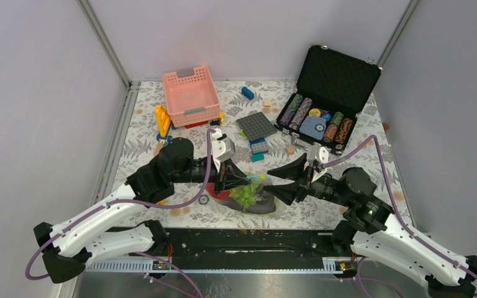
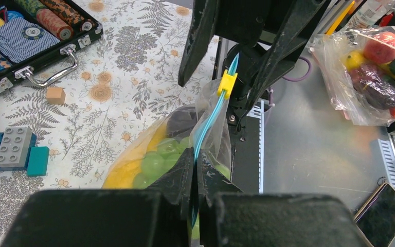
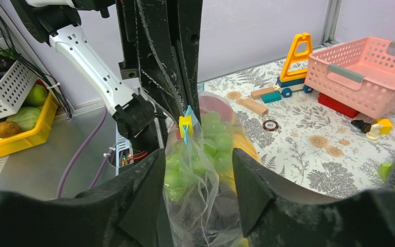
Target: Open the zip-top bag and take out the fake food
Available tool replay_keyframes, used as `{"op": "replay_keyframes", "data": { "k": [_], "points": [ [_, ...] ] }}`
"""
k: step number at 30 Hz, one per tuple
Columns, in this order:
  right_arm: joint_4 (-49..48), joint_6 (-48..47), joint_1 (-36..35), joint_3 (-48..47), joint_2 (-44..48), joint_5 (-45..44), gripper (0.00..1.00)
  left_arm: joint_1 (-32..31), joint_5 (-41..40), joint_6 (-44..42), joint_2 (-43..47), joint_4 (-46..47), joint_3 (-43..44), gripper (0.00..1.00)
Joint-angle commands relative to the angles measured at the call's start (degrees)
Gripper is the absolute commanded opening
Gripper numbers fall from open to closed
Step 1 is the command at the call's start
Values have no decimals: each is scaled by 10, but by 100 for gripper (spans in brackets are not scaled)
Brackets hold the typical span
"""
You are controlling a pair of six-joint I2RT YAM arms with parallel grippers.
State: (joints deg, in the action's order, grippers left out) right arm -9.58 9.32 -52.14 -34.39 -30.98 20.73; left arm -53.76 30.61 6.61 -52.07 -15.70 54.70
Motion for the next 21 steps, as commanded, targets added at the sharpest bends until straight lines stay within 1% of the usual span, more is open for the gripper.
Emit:
{"op": "replay_keyframes", "data": {
  "k": [1,5,7,9,10,12,14,16,17,18,21],
  "points": [
    [-19,2,-2,-6,-8,19,53,0,-4,13,14,77,11,0],
    [-36,5,-2,-17,-27,27,43,-1,2,12,9,72,14,0],
    [-36,4,-2,-26,-39,32,31,-1,2,12,9,70,16,0],
    [-30,5,-2,-35,-50,36,13,-1,-1,12,10,70,16,0],
    [-24,7,-3,-41,-55,37,2,-1,-2,12,12,69,16,0],
    [0,12,-2,-55,-62,40,0,-1,-2,11,16,62,16,0],
    [27,7,-2,-77,-71,69,0,-1,6,9,22,60,14,23],
    [59,0,-2,-95,-85,95,0,-1,15,8,27,66,13,51],
    [70,-4,-2,-106,-92,108,0,-1,17,9,30,68,15,61],
    [81,-9,-2,-114,-100,121,0,-1,21,7,30,68,18,66],
    [92,-15,-2,-134,-119,149,0,-1,27,2,22,60,33,68]
  ]
}}
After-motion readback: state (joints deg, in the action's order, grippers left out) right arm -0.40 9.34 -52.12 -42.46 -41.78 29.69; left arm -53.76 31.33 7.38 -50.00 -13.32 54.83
